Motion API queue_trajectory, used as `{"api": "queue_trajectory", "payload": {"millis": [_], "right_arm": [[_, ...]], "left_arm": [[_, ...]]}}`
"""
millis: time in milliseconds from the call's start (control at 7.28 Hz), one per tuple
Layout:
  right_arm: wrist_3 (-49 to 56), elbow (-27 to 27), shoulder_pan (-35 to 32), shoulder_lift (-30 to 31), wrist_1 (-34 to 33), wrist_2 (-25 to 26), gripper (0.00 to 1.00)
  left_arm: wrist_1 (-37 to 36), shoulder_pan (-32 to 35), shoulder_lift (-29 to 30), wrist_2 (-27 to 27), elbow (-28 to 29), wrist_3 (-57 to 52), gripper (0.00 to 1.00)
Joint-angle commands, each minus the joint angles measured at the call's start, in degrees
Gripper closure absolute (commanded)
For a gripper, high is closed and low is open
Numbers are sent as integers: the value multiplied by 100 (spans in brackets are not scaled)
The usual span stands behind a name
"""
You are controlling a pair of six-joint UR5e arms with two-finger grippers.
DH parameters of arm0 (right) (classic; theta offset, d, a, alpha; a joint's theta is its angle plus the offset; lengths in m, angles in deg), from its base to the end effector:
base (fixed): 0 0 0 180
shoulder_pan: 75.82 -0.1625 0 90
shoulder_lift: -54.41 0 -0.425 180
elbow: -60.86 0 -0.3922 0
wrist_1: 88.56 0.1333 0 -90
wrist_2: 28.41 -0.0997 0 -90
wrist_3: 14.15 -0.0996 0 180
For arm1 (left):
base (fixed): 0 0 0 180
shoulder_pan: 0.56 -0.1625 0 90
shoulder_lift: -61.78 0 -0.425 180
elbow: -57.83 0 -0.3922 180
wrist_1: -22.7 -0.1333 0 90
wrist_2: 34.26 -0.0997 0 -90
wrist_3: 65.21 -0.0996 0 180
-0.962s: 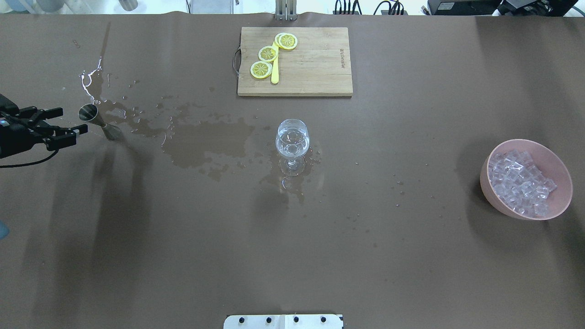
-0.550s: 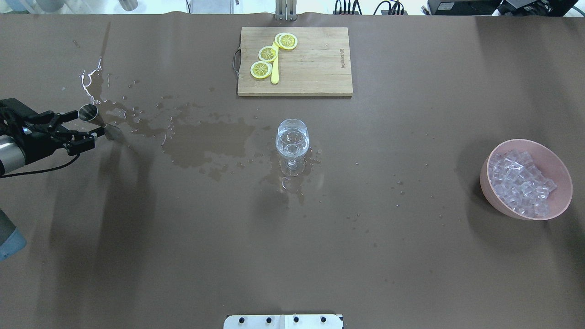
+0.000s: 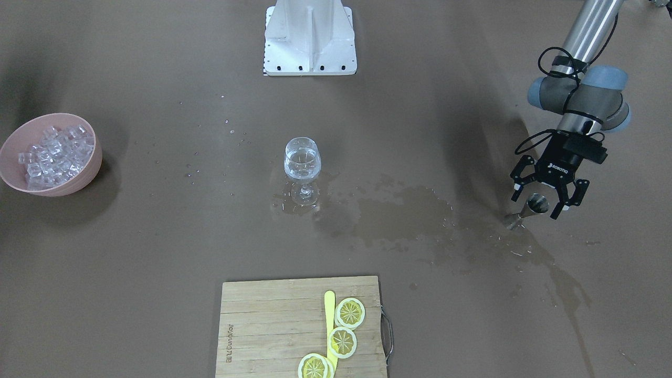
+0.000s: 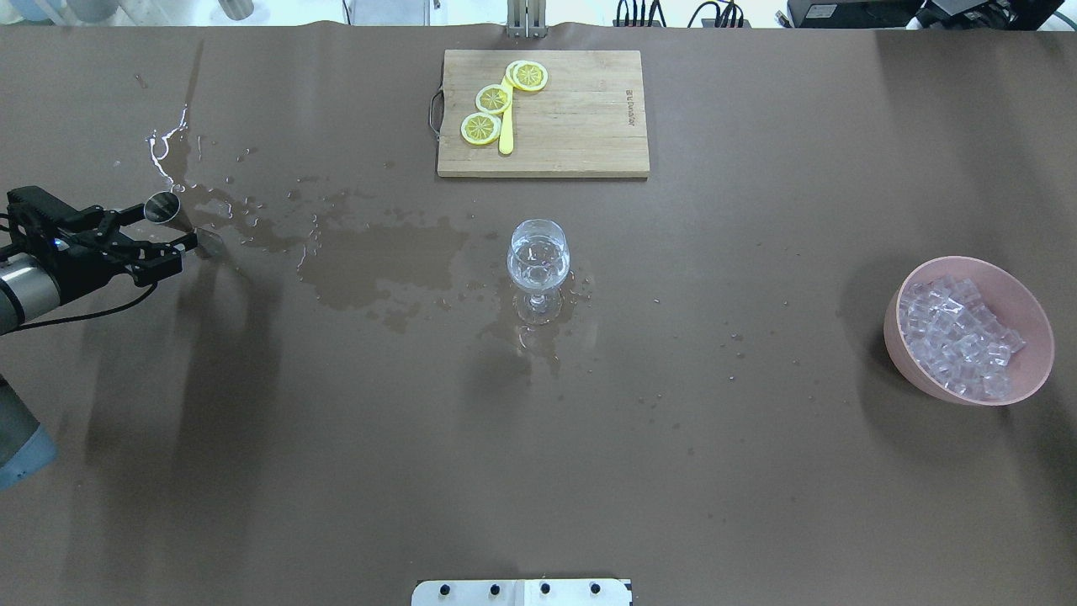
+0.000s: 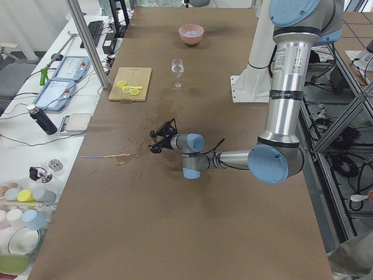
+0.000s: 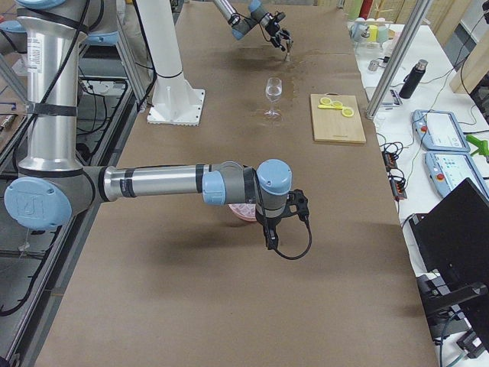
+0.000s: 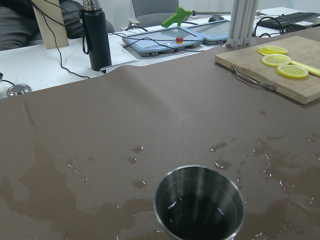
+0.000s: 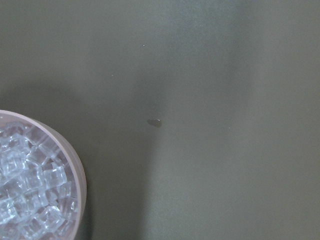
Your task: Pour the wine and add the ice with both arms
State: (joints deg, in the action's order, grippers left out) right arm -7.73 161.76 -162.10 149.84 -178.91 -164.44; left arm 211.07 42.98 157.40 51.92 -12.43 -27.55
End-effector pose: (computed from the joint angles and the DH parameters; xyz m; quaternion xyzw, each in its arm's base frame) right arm 0.0319 -0.4587 0.6082 0.0503 -0.3895 -0.0987 0.9143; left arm 0.2884 -0.4671 0.5919 0.5143 0.4307 0.0346 0.7408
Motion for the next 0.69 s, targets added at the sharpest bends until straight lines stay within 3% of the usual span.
{"api": "queue_trajectory", "payload": {"millis": [0,275,550], "right_arm": [[0,9,-2,2,0,-2,0],[0,18,-2,2,0,-2,0],[0,88,-55,11,-9,-2,0]], "left_arm": [[-10,-56,177,-118,188,-5,7],[-19,-205,177,-127,249,-13,7],[-1,-267,177,-109,250,-22,21]]}}
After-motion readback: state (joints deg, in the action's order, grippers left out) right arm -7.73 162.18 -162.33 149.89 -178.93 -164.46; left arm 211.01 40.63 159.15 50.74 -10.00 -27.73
